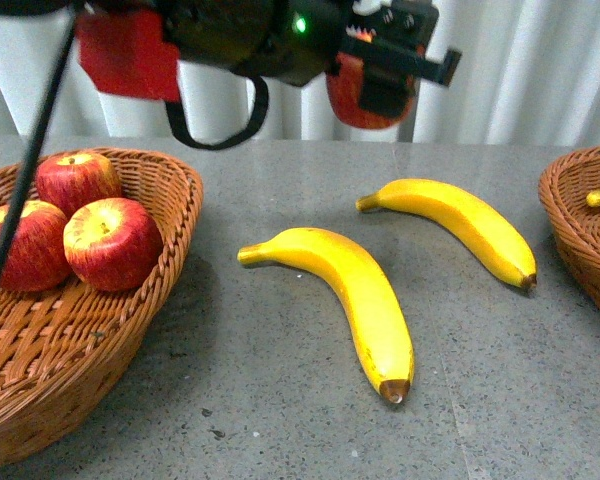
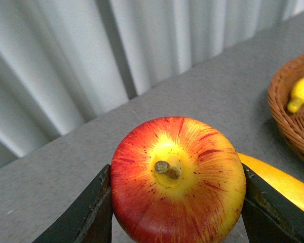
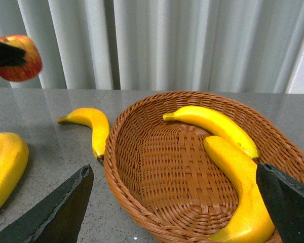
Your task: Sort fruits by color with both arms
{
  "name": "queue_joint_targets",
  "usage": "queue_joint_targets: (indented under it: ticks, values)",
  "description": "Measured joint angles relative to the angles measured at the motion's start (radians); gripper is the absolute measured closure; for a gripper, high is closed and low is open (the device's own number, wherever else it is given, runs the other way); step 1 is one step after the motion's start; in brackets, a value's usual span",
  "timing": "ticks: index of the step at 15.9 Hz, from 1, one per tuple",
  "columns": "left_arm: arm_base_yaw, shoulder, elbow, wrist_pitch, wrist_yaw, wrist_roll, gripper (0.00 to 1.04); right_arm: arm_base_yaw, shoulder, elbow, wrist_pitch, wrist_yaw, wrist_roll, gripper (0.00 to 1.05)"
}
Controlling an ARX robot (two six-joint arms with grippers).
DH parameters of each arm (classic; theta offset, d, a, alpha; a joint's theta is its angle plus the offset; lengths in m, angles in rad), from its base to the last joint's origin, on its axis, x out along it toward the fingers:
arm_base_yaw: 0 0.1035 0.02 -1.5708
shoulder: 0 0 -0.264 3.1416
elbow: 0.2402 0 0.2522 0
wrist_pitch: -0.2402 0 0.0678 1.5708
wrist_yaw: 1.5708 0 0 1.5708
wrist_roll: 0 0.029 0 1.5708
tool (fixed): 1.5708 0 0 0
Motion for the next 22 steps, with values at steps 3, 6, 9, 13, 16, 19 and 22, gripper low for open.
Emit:
queue_joint_targets:
  ticks: [3,6,9,13,16,19,22]
  values:
    - [-0.007,-0.192,-0.18,0.025,-0.264,-0.117,0.43,0.0,0.0,0.0,0.0,0.0,0.0,0.07]
    - [-0.016,-0.339,-0.346,0.061,-0.429,-0.198,0.43,0.0,0.0,0.0,0.0,0.0,0.0,0.07]
    - [-0.018,-0.489,-0.488,0.074,-0.57,-0.278,0.43,0.0,0.0,0.0,0.0,0.0,0.0,0.07]
    - [-0.016,-0.617,-0.652,0.054,-0.68,-0.337,0.43,0.0,0.0,0.0,0.0,0.0,0.0,0.07]
    - [-0.003,-0.704,-0.757,0.023,-0.722,-0.419,0.43,0.0,0.0,0.0,0.0,0.0,0.0,0.07]
    - [-0.002,-0.691,-0.803,0.016,-0.727,-0.472,0.23,0.0,0.0,0.0,0.0,0.0,0.0,0.07]
    - [-0.039,-0.72,-0.807,0.007,-0.738,-0.493,0.07,0.0,0.0,0.0,0.0,0.0,0.0,0.07]
